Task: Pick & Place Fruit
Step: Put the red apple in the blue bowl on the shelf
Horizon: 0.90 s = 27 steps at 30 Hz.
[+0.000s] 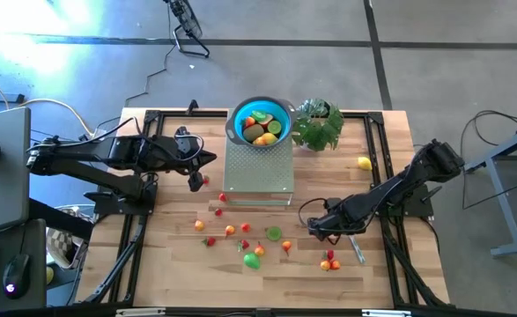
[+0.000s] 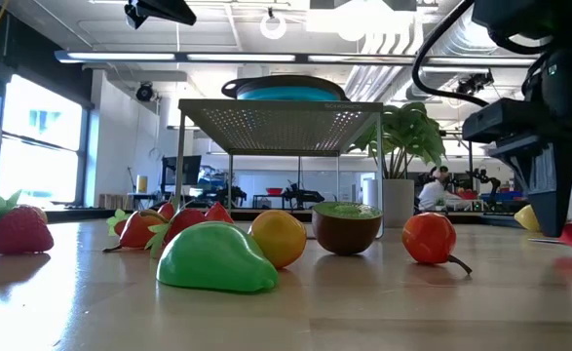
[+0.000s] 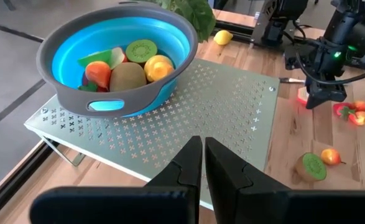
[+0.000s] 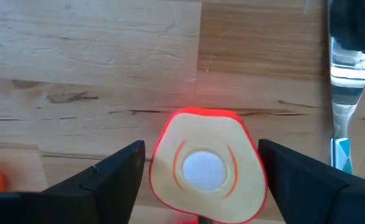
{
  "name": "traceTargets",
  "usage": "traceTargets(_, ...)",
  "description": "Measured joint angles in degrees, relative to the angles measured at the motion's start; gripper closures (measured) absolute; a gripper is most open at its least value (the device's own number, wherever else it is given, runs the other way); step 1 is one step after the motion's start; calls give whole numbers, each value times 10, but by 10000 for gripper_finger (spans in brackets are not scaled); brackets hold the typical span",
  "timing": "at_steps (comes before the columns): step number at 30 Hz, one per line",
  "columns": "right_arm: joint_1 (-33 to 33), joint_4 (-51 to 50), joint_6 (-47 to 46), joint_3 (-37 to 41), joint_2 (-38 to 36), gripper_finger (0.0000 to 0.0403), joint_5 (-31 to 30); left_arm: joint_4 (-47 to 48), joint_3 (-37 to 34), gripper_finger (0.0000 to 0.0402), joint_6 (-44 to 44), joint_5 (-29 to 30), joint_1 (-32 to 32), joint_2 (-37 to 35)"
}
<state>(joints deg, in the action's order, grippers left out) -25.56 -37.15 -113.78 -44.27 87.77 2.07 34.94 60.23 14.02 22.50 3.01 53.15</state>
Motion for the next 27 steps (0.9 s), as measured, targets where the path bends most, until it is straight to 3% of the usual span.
traceTargets(9,0,0,13,0,0,150,5,0,0,388,0,0,0,0)
traceTargets(27,-11,-5,53,0,-46,145,-13,0,0,388,0,0,0,0)
